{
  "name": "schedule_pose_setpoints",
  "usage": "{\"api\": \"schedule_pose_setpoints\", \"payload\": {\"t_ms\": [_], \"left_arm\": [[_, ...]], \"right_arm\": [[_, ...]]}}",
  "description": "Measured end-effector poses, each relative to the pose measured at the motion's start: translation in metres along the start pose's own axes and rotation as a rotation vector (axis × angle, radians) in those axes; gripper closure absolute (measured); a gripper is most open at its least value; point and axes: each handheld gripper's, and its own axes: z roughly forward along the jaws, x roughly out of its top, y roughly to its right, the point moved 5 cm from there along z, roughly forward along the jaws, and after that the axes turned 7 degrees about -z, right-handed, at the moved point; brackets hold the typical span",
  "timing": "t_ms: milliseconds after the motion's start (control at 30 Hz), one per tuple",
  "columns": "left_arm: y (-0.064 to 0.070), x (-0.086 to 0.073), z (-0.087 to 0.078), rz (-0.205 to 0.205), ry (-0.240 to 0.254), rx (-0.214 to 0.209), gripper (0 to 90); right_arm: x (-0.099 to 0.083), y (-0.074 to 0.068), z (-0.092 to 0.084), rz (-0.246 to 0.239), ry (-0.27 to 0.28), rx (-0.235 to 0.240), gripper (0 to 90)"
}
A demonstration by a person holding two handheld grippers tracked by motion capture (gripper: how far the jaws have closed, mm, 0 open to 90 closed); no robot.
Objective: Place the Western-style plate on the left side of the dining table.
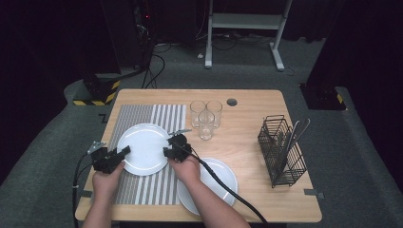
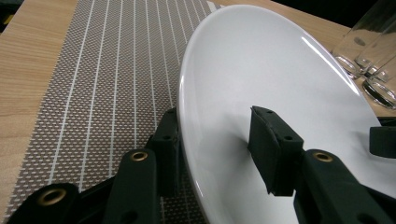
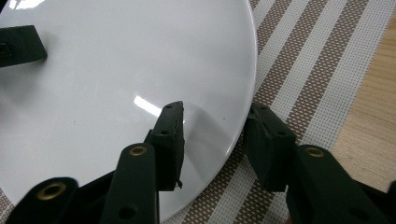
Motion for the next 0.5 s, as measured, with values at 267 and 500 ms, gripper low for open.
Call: {"api": "schedule_pose_setpoints", "payload": {"t_ms": [267,500], "left_arm": [[0.0006,-0.0002,0.0000,0.005,0.003,0.007,56.9],[0.0011,-0.0002,-0.0005,0.012,0.009,0.014,56.9]], "right_arm": [[-0.0012,-0.0025,0.0016,0.018,-0.028,0.035,48.6],[-0.0023,-0.0039,0.0023,0.028,-0.043,0.073,41.6]]}}
